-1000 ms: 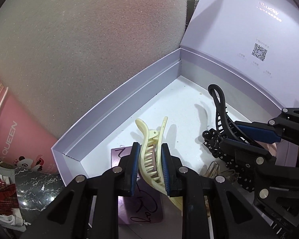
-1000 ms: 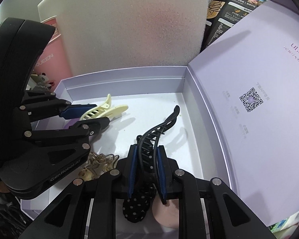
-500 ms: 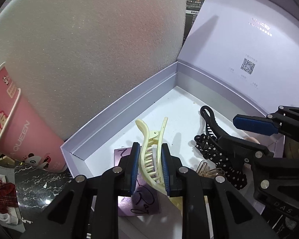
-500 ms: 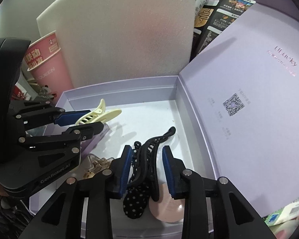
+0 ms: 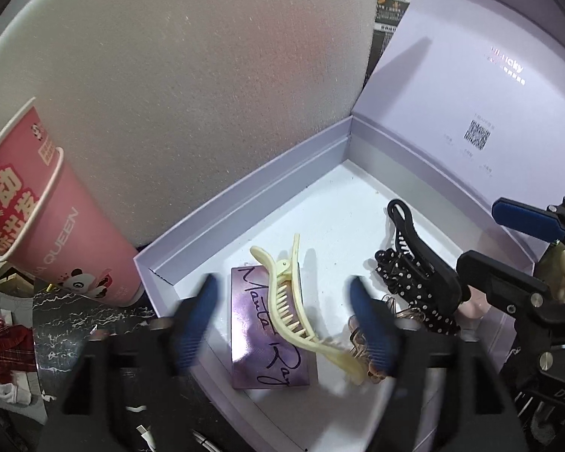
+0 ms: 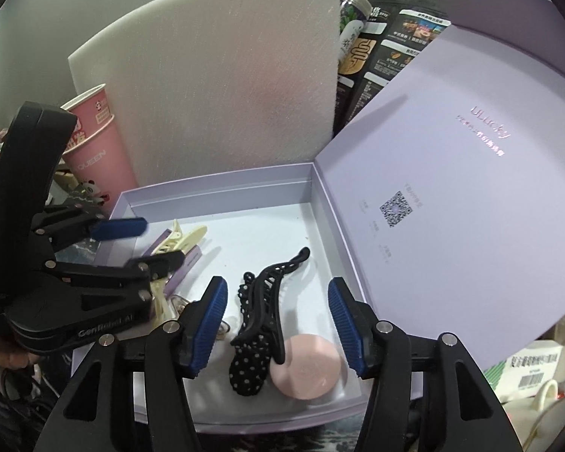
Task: Organize rigid objects
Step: 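Open both grippers to release the clips into the box, then withdraw both tools from the box toward the pink compact and cable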
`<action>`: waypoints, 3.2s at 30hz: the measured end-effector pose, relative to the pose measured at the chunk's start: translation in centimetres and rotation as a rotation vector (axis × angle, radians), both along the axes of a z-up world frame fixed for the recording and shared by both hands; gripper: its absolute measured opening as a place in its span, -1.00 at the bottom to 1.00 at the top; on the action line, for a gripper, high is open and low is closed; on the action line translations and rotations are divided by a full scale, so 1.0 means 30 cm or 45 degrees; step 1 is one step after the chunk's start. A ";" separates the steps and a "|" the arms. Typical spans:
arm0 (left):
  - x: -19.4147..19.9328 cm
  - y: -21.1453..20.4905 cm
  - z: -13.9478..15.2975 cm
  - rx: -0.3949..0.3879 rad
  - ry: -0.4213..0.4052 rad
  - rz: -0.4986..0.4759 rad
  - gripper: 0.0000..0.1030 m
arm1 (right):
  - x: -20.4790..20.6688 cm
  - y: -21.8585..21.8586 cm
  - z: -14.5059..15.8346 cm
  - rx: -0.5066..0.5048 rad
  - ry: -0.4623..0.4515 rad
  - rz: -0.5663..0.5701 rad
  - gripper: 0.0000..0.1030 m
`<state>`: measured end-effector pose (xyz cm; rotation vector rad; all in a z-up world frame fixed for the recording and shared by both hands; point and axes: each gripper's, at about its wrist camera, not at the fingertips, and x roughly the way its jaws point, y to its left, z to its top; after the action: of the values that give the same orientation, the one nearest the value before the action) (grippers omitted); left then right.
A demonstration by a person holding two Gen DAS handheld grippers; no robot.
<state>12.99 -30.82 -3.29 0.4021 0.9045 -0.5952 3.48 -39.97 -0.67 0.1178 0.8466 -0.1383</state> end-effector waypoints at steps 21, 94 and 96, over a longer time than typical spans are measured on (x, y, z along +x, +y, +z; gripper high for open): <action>-0.107 0.108 0.199 -0.062 -0.128 0.031 0.71 | -0.115 0.031 0.121 -0.035 -0.108 -0.032 0.30; -0.533 0.958 0.077 -0.148 -0.032 0.356 0.71 | -0.395 0.746 -0.018 0.144 -0.137 0.490 0.66; -0.531 0.966 0.061 -0.151 -0.023 0.352 0.71 | -0.385 0.757 -0.030 0.130 -0.131 0.484 0.66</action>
<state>-2.95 -1.83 -1.45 0.1708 0.8844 -0.3877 -8.08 -17.25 -1.57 0.0577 0.7592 0.2659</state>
